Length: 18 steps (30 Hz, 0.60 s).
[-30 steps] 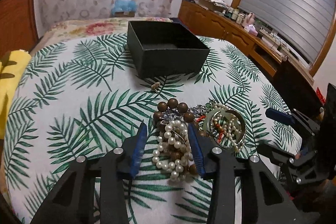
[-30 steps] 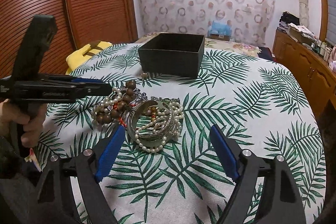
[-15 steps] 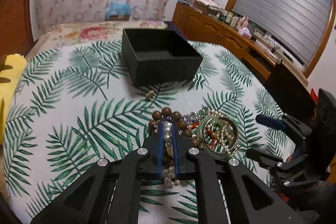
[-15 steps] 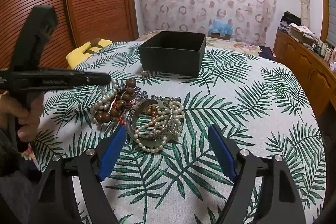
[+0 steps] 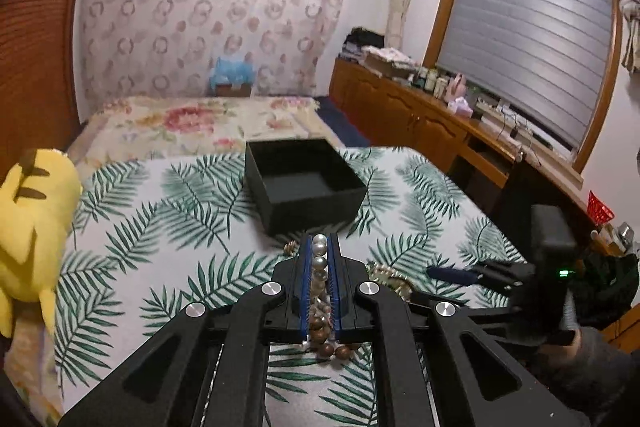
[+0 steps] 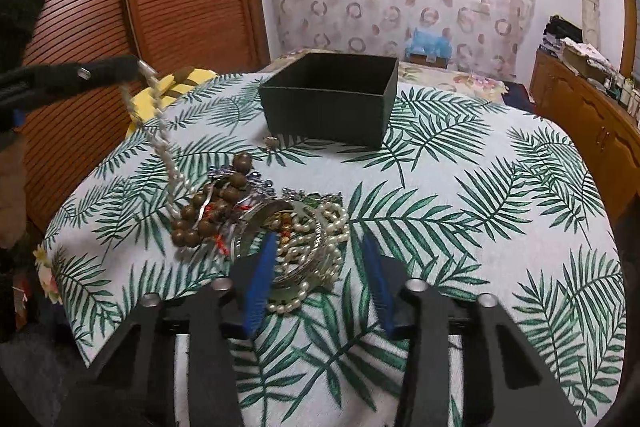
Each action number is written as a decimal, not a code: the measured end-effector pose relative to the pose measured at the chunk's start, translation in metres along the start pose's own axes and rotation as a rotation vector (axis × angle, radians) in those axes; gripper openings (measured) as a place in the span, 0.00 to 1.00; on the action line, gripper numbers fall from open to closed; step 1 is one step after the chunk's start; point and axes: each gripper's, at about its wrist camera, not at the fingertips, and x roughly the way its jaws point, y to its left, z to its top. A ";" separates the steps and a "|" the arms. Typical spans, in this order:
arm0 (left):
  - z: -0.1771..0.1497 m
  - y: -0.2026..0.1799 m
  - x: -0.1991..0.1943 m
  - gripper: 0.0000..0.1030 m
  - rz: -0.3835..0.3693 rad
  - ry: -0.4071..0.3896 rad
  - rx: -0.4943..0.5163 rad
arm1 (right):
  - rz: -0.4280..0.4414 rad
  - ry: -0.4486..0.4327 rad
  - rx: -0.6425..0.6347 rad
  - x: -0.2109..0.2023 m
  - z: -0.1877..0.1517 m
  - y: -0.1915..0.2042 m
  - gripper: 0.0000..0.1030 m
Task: Organize jewelry
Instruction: 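Lift the pearl necklace with the left tool while the right tool grasps a silver bangle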
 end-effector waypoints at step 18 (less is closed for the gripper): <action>0.024 -0.005 -0.022 0.06 0.011 -0.091 0.032 | 0.020 0.008 -0.015 0.003 0.019 -0.001 0.09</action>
